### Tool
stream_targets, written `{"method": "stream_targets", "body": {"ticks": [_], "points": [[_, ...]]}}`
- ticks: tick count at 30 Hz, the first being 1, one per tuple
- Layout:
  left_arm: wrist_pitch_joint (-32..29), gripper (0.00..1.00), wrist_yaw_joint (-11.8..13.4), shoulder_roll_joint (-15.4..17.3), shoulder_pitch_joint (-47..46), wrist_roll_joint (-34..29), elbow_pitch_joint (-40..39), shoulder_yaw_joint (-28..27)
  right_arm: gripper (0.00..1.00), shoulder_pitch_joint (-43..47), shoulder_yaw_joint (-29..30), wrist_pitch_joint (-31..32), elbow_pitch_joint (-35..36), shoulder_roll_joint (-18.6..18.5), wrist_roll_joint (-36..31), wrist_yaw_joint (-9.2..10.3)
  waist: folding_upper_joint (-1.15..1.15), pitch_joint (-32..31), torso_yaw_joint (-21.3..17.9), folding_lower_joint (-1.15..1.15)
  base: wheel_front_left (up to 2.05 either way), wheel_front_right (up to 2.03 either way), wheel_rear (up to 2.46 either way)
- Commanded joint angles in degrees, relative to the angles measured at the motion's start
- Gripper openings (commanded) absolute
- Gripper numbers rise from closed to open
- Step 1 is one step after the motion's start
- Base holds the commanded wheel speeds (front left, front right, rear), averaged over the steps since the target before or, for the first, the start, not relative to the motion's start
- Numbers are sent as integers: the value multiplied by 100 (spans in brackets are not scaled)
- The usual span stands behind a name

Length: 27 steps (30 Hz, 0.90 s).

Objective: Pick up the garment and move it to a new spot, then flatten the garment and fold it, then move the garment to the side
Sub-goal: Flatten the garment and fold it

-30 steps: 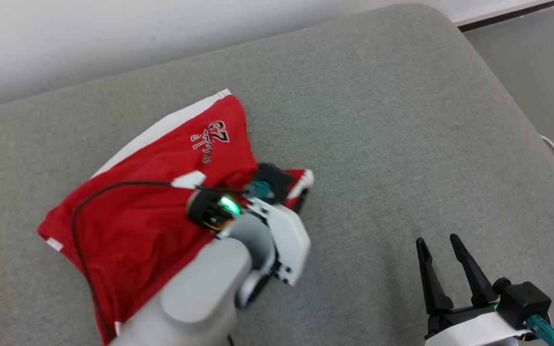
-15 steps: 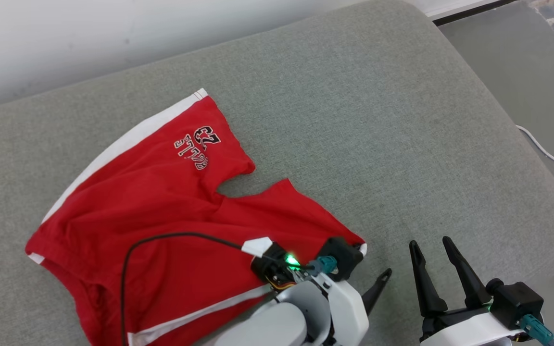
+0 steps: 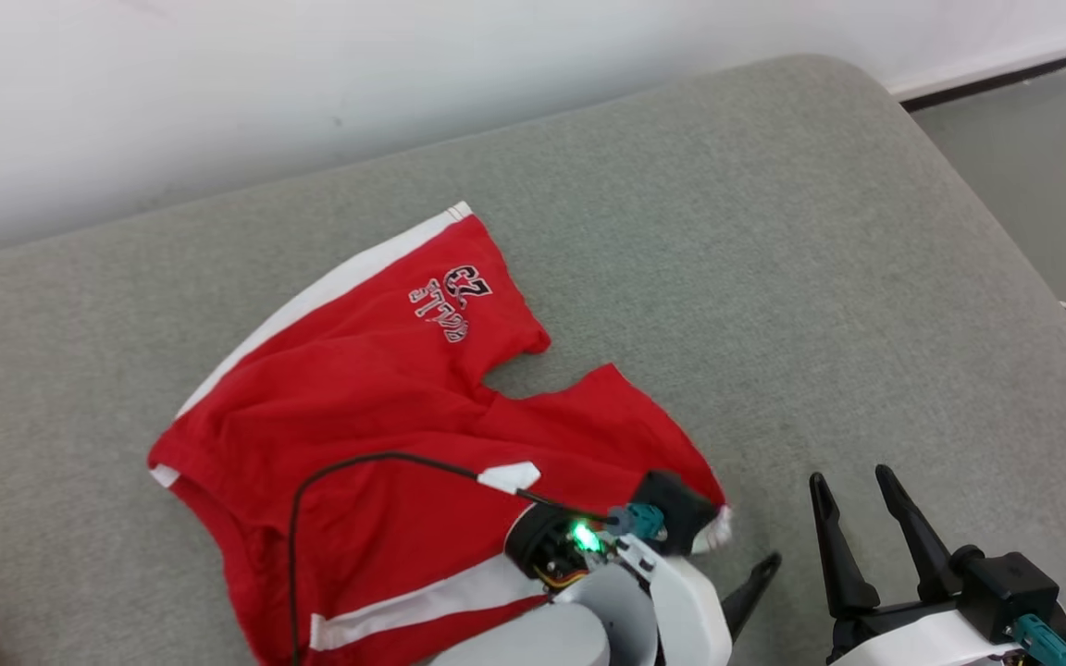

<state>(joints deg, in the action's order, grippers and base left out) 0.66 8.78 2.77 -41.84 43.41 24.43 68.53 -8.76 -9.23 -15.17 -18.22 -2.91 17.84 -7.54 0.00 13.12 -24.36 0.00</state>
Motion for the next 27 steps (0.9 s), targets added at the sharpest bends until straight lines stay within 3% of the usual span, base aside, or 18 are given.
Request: {"method": "stream_targets", "body": {"ticks": [1,11,18,23,27], "points": [[-210,100,-38,24,-33,-6,169,141,100,53,3,4,-11,-7,-30,11,0,-141,155,0,0,0,0],[-315,100,8,21,-21,-184,581,401,100,148,49,4,4,-43,-94,11,0,-300,478,0,0,0,0],[379,100,203,24,165,31,665,134,100,305,161,4,17,-111,-113,11,0,-514,691,0,0,0,0],[904,100,370,292,426,127,626,-145,100,516,297,5,43,-238,-156,11,0,-834,952,0,0,0,0],[1243,100,693,646,717,188,427,-483,100,679,353,5,67,-325,-184,11,0,-1083,1149,0,0,0,0]]}}
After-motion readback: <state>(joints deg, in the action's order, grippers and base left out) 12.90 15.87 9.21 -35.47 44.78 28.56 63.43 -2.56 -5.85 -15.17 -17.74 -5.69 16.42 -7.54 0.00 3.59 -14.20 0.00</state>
